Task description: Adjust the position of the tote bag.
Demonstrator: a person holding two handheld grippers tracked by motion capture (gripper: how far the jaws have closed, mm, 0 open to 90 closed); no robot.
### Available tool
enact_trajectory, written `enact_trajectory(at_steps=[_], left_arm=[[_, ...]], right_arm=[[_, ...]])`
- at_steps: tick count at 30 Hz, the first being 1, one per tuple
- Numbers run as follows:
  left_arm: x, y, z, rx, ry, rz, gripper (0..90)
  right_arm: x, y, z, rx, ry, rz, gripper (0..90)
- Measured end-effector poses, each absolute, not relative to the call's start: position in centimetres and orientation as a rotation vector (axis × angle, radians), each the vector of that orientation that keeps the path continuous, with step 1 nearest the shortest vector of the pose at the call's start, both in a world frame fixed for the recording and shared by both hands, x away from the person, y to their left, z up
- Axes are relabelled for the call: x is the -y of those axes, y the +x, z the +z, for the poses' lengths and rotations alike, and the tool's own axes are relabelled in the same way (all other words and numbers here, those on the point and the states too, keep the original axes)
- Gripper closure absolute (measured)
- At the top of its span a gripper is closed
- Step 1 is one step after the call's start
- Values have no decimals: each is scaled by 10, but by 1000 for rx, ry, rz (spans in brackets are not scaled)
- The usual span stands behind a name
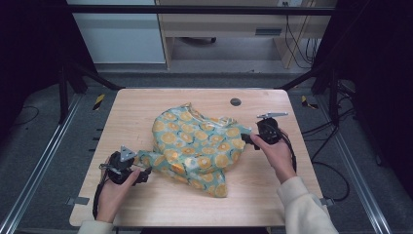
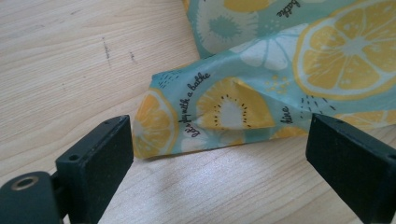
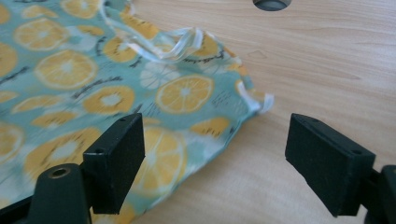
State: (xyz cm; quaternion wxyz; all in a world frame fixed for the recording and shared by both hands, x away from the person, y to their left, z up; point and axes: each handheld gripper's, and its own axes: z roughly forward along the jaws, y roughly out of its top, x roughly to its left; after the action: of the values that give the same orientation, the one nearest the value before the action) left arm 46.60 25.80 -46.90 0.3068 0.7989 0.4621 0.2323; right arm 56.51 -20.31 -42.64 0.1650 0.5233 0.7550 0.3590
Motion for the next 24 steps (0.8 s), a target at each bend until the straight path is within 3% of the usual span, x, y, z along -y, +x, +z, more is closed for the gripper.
enact_trajectory(at_steps=[12, 16, 19, 20, 21, 24], left_arm=[[-256, 466, -467, -1201, 2133, 633, 76], [-255, 466, -467, -1199, 2122, 641, 76], [-256, 466, -466, -1199, 2115, 646, 75], [-256, 467, -466, -1200, 2113, 643, 75], [-256, 466, -466, -1200, 2115, 641, 75], [-256, 466, -465, -1195, 2113, 652, 75]], right_arm=[[201, 612, -447, -2141, 1651, 970, 170], [197, 618, -456, -2170, 1682, 966, 208], [193, 619, -462, -2184, 1686, 970, 299], [192, 620, -465, -2193, 1710, 974, 393], [192, 620, -465, -2193, 1710, 974, 393], [189, 619, -467, -2208, 1696, 969, 579]])
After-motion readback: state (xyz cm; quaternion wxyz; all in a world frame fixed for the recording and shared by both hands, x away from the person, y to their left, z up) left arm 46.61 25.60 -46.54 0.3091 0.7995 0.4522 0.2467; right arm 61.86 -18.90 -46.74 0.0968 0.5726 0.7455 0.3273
